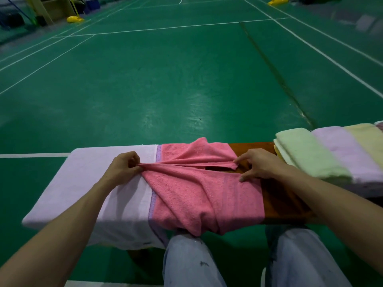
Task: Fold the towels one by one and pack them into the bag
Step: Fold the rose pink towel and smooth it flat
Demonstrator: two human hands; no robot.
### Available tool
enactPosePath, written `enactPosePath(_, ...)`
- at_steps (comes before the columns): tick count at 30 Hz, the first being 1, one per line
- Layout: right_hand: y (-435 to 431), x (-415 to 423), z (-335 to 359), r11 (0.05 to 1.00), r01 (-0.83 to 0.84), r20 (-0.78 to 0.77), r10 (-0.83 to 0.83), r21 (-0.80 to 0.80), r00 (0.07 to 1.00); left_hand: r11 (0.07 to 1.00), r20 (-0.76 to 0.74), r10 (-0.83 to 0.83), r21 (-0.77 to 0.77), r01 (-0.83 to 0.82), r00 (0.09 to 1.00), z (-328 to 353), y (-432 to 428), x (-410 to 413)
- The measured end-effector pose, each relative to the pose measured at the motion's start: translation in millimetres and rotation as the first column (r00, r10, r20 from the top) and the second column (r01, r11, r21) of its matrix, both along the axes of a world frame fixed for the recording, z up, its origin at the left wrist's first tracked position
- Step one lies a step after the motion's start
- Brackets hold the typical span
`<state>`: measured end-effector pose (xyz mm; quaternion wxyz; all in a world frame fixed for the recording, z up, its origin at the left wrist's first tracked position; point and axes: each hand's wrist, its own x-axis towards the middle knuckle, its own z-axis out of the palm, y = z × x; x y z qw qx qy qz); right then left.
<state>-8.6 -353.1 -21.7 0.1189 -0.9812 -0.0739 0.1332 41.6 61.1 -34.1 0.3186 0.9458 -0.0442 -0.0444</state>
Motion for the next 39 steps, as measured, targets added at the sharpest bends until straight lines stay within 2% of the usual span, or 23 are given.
enactPosePath(7,4,6,-1,0.997,0.035,0.051,-0.039,0.074,0.998,0.998,0.003,0.05,-0.037,-0.05,0.999,2,8,3)
enactPosePath(15,11,11,-9,0.992,0.062,0.084,-0.072,0.112,0.994,0.967,-0.123,0.071,-0.235,-0.099,0.99,-4,-1,-3)
enactPosePath(20,11,9,-14,0.992,0.075,0.101,-0.085,0.105,0.991,0.983,-0.126,0.037,-0.171,-0.059,0.991,-3,-1,-6)
enactPosePath(23,12,8,-12,0.992,0.066,0.091,-0.076,0.104,0.993,0.99,-0.03,0.071,-0.12,-0.074,0.997,-5,-3,-8)
enactPosePath(27,12,9,-8,0.991,0.078,0.07,-0.085,0.106,0.994,0.985,0.016,0.129,-0.118,-0.127,0.991,-3,0,-11)
enactPosePath(32,17,12,-8,0.987,0.12,0.055,-0.126,0.108,0.99,0.988,0.024,0.122,-0.1,-0.119,0.992,-4,5,-14)
enactPosePath(39,11,10,-9,0.981,0.126,0.068,-0.137,0.145,0.988,0.967,-0.02,0.129,-0.218,-0.13,0.991,-13,12,-16)
